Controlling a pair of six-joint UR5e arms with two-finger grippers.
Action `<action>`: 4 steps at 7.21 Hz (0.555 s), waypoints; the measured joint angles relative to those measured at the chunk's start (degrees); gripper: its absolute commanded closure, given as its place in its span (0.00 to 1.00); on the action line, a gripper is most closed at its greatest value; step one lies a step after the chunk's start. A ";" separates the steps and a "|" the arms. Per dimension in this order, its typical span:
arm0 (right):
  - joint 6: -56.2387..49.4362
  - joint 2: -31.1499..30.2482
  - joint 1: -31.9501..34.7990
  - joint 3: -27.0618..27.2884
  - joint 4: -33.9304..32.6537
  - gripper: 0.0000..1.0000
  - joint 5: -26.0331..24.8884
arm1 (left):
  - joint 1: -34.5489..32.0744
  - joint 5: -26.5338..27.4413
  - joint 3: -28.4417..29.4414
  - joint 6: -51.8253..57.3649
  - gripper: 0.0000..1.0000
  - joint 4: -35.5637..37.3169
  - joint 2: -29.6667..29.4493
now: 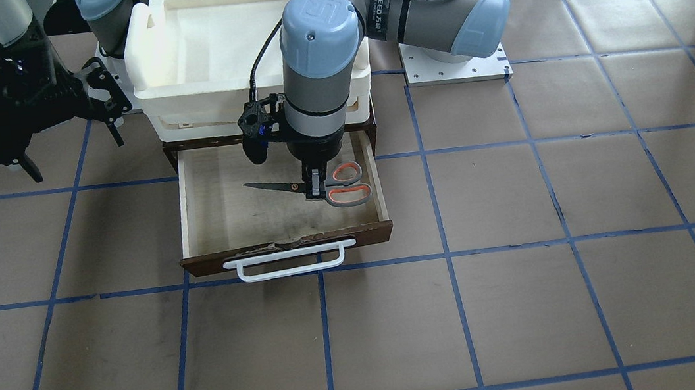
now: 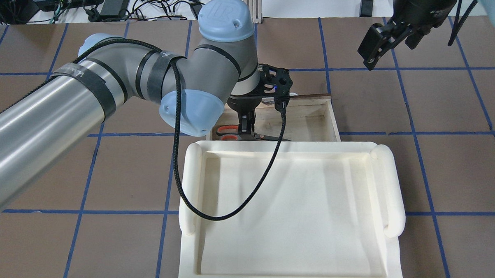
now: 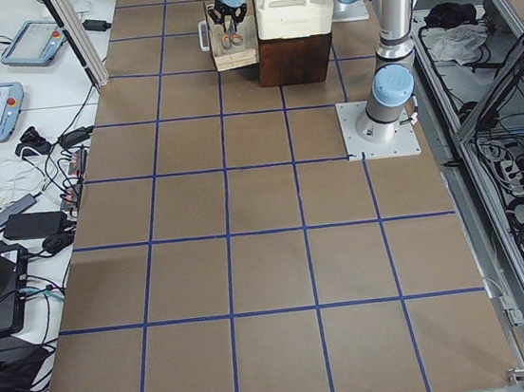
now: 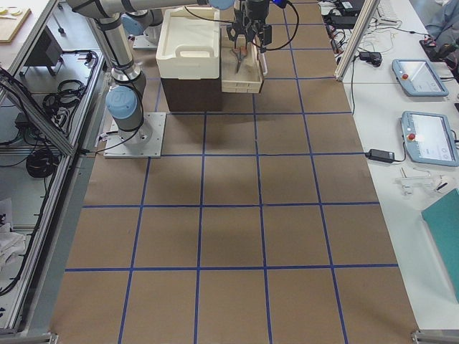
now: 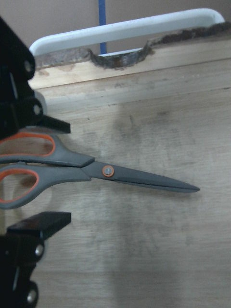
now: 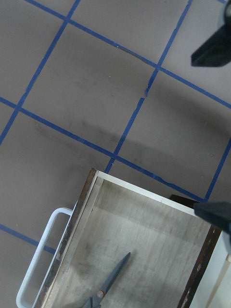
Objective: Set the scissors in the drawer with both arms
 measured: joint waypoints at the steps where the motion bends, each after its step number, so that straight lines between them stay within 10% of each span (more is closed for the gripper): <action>1: 0.24 -0.04 0.07 0.03 -0.03 0.00 -0.06 | 0.00 0.10 0.24 -1.12 0.00 0.00 0.34; 4: 0.36 -0.08 -0.05 0.04 0.01 0.00 -0.41 | 0.77 0.63 2.62 -17.73 0.00 0.70 3.00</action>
